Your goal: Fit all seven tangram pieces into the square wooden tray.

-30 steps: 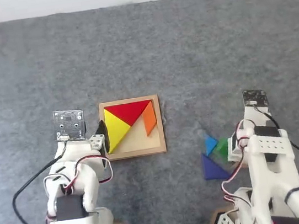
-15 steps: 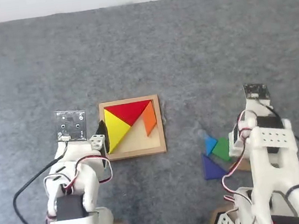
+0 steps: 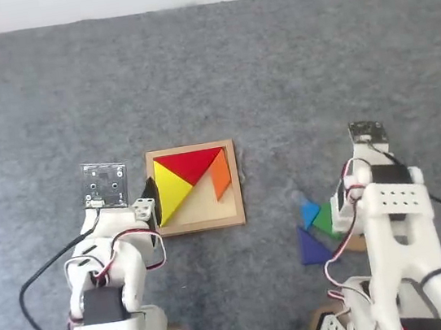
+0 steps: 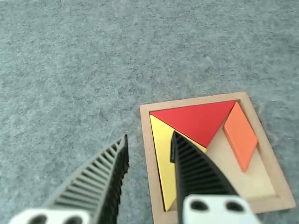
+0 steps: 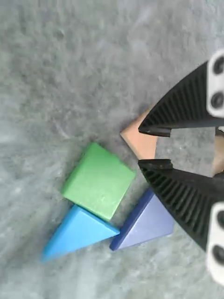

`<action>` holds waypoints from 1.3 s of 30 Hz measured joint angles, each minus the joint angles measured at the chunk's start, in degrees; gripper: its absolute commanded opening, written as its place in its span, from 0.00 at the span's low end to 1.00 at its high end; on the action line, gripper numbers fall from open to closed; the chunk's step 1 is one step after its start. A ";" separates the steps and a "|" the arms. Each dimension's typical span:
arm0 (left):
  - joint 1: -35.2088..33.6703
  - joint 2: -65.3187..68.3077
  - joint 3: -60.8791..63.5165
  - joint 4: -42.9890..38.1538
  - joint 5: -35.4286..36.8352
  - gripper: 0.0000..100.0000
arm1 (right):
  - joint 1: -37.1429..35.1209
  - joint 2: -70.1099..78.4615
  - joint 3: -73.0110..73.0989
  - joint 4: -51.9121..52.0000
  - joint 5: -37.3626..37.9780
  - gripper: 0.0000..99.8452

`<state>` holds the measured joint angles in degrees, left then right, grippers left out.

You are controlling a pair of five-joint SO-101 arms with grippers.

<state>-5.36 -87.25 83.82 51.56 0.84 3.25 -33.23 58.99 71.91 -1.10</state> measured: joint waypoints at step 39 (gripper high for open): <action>0.00 0.00 0.97 0.00 -0.09 0.15 | -7.21 -2.81 0.88 -18.90 -7.03 0.10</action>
<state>-5.36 -87.25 84.79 51.56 0.75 -3.96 -36.04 59.87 53.01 -8.13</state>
